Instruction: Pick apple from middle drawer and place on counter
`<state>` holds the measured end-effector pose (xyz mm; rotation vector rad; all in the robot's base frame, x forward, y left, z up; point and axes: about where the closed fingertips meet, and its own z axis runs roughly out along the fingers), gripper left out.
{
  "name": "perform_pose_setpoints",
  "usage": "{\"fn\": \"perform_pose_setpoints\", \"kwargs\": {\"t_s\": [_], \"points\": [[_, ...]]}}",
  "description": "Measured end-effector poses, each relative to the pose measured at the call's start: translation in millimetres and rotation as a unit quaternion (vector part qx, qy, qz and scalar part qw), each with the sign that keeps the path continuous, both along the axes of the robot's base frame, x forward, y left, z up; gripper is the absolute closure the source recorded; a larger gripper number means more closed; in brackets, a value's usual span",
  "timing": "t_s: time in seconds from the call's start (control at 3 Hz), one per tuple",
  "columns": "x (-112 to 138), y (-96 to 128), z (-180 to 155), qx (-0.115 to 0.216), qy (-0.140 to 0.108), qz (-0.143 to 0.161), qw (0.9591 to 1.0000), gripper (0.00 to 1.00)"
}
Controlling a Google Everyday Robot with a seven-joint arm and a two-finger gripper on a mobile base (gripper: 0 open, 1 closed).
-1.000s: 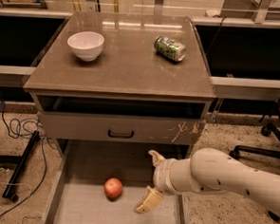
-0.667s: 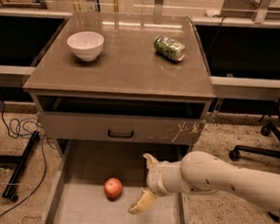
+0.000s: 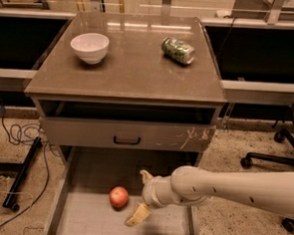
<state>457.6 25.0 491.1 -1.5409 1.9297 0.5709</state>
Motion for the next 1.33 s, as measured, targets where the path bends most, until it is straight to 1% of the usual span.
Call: {"fn": "perform_pose_setpoints", "kwargs": {"t_s": [0.33, 0.67, 1.0, 1.33], "points": [[3, 16, -34, 0.016, 0.016, -0.001, 0.9997, 0.0], [2, 42, -55, 0.039, 0.027, 0.011, 0.9988, 0.0], [8, 61, -66, 0.064, 0.026, 0.013, 0.9976, 0.0], [22, 69, -71, 0.074, 0.009, 0.007, 0.9972, 0.0]]}}
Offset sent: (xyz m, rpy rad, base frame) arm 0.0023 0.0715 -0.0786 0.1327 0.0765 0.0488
